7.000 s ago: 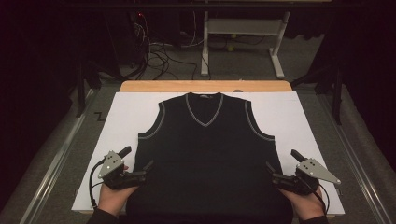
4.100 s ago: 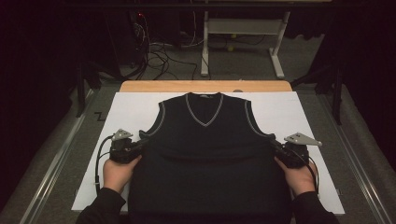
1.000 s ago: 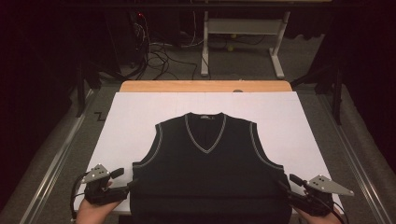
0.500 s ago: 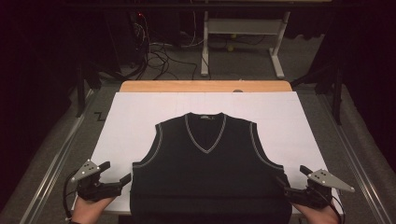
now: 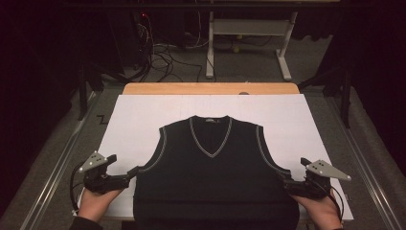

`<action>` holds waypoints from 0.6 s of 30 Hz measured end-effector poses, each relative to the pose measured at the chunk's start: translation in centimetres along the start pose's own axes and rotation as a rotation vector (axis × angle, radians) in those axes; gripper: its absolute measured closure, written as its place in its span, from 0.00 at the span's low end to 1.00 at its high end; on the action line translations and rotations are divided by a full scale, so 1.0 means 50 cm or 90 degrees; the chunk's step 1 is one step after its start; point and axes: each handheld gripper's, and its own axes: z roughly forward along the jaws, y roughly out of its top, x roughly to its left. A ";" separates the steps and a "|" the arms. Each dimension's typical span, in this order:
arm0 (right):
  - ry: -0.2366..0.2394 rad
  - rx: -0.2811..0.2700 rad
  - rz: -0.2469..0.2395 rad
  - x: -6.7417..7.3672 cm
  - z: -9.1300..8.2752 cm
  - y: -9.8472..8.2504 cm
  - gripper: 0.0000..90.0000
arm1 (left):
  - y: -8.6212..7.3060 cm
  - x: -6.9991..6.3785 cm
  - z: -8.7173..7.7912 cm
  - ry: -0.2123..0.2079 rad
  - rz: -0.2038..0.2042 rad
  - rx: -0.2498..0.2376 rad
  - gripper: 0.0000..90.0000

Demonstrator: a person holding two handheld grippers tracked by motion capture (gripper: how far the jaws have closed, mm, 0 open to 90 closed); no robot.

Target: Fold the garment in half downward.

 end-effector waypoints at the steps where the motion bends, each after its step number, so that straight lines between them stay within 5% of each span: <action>1: 0.000 0.000 -0.002 -0.001 0.005 0.008 0.00 | 0.009 0.001 0.005 0.000 0.001 0.001 0.00; 11: -0.004 0.020 -0.013 -0.015 0.079 0.082 0.01 | 0.098 0.006 0.077 -0.002 0.011 0.018 0.00; 18: 0.001 0.064 0.004 -0.028 0.140 0.114 0.11 | 0.134 0.025 0.156 0.000 -0.031 0.062 0.00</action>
